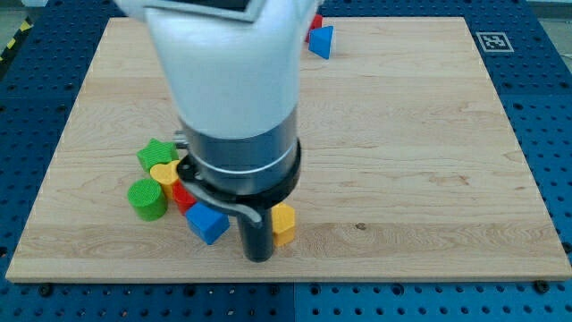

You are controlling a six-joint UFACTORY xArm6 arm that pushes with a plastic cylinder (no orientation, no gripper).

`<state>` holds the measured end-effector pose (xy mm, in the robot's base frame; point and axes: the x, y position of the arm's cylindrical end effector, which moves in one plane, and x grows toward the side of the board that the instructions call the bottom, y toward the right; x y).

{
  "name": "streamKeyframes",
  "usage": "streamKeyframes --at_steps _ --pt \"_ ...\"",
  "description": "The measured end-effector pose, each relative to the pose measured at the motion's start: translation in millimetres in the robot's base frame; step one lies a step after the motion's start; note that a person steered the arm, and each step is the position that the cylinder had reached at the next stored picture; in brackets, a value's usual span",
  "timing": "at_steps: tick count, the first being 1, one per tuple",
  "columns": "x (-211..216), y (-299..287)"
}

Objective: Place the red circle and blue cube diagonal to each other

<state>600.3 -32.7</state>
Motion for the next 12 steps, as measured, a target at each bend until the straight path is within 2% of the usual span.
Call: streamKeyframes --at_steps 2,3,7,8,9,11,12 --pt "4.5 -57.6" --pt "-9.2 -70.0" --pt "-61.1 -70.7" --pt "-81.9 -60.4" --pt "-125.7 -60.4" --pt "-185.9 -60.3" --pt "-186.0 -72.6"
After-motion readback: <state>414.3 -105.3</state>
